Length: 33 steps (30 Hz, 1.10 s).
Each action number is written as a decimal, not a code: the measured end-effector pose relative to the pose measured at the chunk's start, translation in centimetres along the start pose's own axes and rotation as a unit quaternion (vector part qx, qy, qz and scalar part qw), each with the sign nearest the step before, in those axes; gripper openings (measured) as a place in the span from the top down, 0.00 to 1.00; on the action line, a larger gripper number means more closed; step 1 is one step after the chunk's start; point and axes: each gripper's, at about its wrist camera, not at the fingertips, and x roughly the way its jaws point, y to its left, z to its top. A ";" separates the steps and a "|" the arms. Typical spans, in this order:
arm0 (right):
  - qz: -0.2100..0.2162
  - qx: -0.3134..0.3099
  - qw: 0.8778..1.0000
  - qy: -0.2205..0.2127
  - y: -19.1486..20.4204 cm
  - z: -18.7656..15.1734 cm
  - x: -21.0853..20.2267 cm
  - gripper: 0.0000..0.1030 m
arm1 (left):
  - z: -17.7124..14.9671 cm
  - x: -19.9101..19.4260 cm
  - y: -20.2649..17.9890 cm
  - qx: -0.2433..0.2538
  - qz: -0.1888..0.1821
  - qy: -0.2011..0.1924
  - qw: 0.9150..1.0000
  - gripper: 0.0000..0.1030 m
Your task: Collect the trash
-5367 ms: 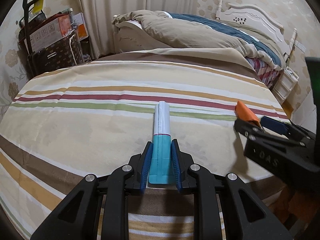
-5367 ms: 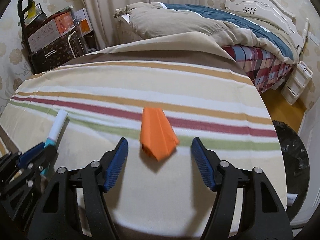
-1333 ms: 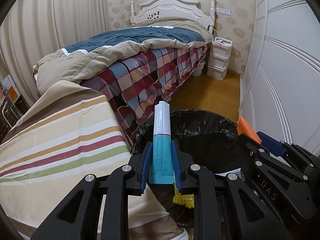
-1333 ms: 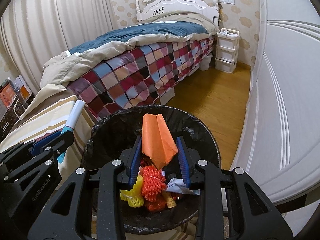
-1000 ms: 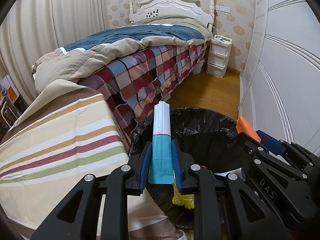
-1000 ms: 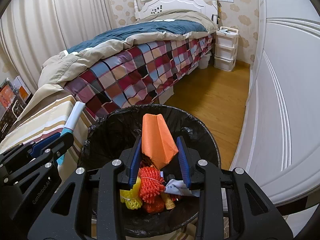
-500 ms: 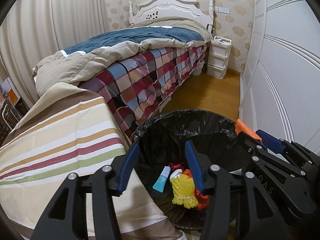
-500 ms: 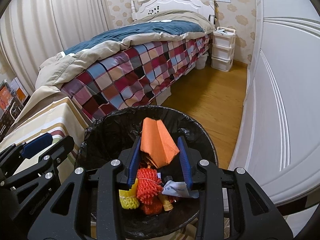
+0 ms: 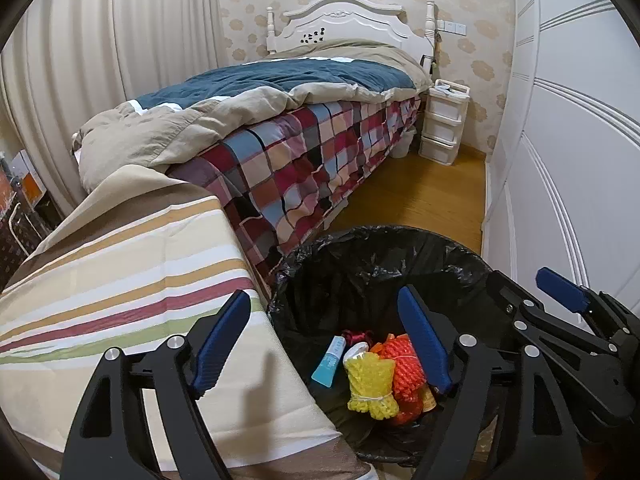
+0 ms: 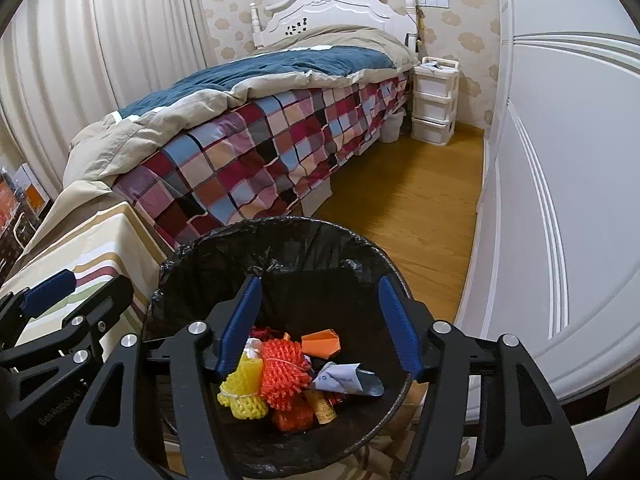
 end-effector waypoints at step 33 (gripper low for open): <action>-0.035 -0.017 0.999 -0.025 1.4 -1.8 -5.6 0.14 | -1.9 -6.1 3.1 -0.022 0.053 -0.030 0.998 0.16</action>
